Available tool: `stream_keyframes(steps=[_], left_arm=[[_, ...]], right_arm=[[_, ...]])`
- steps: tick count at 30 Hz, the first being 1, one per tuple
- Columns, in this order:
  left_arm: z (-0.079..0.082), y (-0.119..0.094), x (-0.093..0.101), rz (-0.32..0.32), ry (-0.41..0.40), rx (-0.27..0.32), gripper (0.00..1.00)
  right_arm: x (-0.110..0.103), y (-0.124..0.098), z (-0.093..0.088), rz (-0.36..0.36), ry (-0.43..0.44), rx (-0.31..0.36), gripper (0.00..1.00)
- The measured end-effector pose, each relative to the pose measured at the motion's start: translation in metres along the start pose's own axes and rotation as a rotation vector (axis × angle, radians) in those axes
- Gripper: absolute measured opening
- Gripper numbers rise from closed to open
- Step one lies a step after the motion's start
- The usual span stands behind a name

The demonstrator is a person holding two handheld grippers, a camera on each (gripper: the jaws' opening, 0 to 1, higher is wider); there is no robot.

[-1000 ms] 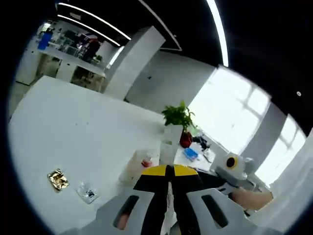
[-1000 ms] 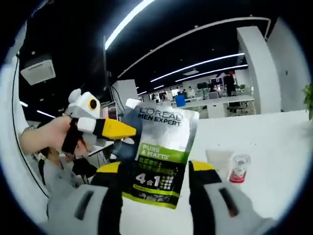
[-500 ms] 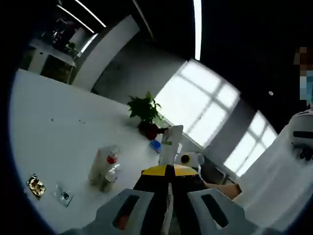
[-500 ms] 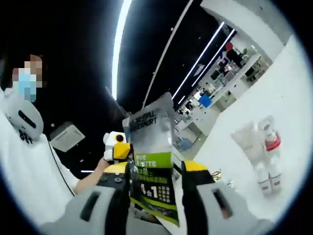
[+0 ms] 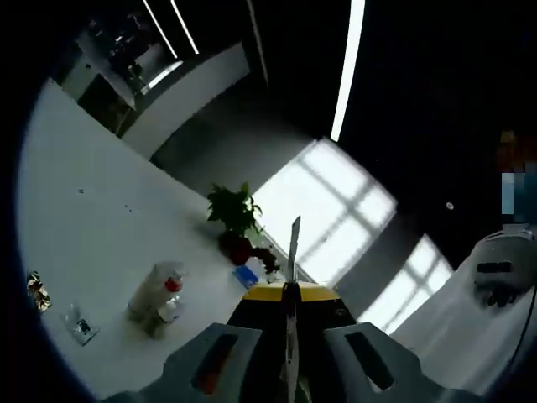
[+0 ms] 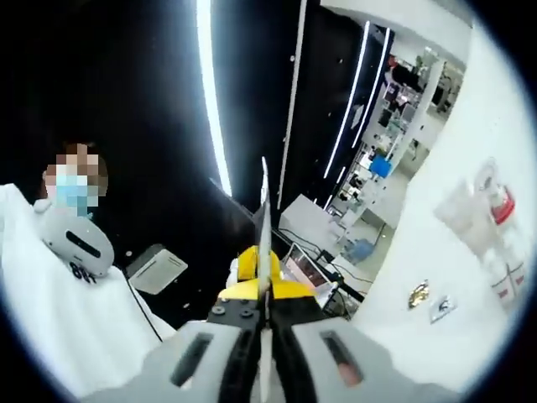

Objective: Arrange the skincare products in the storage area until every visible bottle or jar stands upright without overlapping.

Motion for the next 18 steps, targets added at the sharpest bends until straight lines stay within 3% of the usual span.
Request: stream_keyframes(steps=[2, 8, 10, 15, 18], left_arm=[[0.0, -0.003, -0.001, -0.008, -0.019, 0.032, 0.0], [-0.01, -0.01, 0.0, -0.008, -0.019, 0.035, 0.05], [-0.017, -0.011, 0.0, 0.0, -0.016, 0.004, 0.06], [-0.047, -0.016, -0.006, 0.061, 0.003, -0.139, 0.05], [-0.057, -0.018, -0.007, 0.064, -0.013, -0.141, 0.04]], right_arm=[[-0.003, 0.002, -0.001, 0.001, 0.001, 0.006, 0.01], [-0.006, 0.003, 0.001, -0.003, 0.03, 0.029, 0.01], [-0.006, 0.003, 0.002, -0.007, 0.042, 0.037, 0.01], [0.002, 0.004, 0.006, -0.058, 0.053, 0.056, 0.01], [0.002, 0.006, 0.009, -0.086, 0.04, 0.06, 0.01]])
Point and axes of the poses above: the point that each gripper's makers call its tool centre point, and the gripper's own axes: y roughly forward along the fingers, x roughly to its right, z roughly out of its top, the point moved 4 cm from there along -y, roughly backward along the fingers, and after that the axes turned 15 degrees about -z, right-handed, at the moved point
